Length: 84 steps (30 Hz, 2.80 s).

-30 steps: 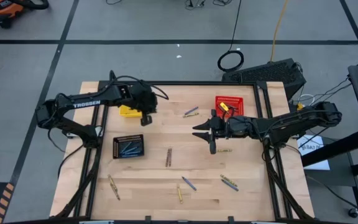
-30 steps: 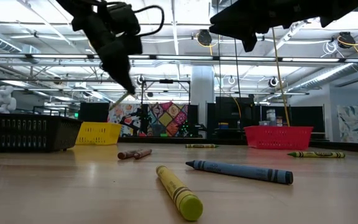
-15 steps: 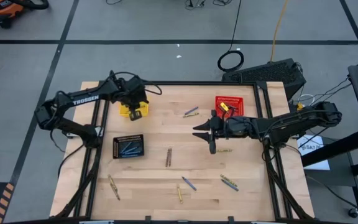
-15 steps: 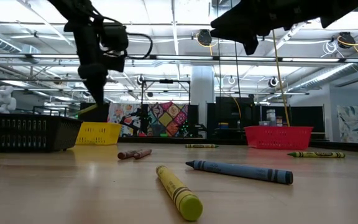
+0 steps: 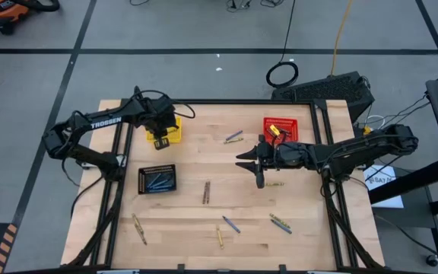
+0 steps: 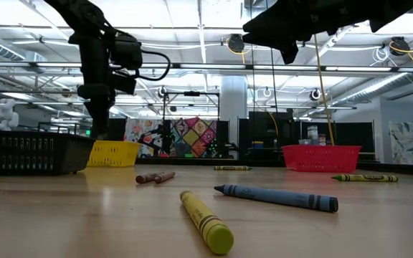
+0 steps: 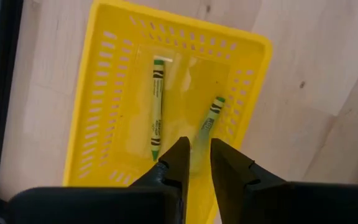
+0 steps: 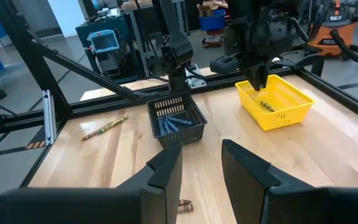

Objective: Sort crayons
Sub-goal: Put the green crayon into the yellow bin, then put the blue crayon into the black bin

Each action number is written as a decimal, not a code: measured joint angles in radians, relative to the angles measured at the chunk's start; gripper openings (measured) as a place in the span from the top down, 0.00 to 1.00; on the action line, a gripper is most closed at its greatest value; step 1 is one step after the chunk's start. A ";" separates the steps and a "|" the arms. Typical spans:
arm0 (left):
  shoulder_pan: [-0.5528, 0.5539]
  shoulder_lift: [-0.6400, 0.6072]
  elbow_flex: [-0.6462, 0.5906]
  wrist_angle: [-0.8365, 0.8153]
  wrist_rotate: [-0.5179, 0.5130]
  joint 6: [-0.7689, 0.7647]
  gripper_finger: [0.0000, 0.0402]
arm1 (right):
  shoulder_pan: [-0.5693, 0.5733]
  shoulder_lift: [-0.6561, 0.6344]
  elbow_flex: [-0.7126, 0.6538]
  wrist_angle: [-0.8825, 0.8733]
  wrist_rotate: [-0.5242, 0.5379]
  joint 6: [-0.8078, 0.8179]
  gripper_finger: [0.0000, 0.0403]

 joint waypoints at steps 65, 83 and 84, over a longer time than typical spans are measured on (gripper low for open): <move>-0.567 -0.351 0.000 -0.321 0.003 -0.399 0.83 | 0.303 0.655 0.674 -0.762 -0.086 0.839 0.75; -0.567 -0.350 0.000 -0.310 0.003 -0.425 0.83 | 0.386 0.748 0.674 -0.755 -0.081 0.875 0.75; -0.567 -0.350 0.000 -0.310 0.003 -0.425 0.83 | 0.388 0.756 0.674 -0.756 -0.081 0.875 0.75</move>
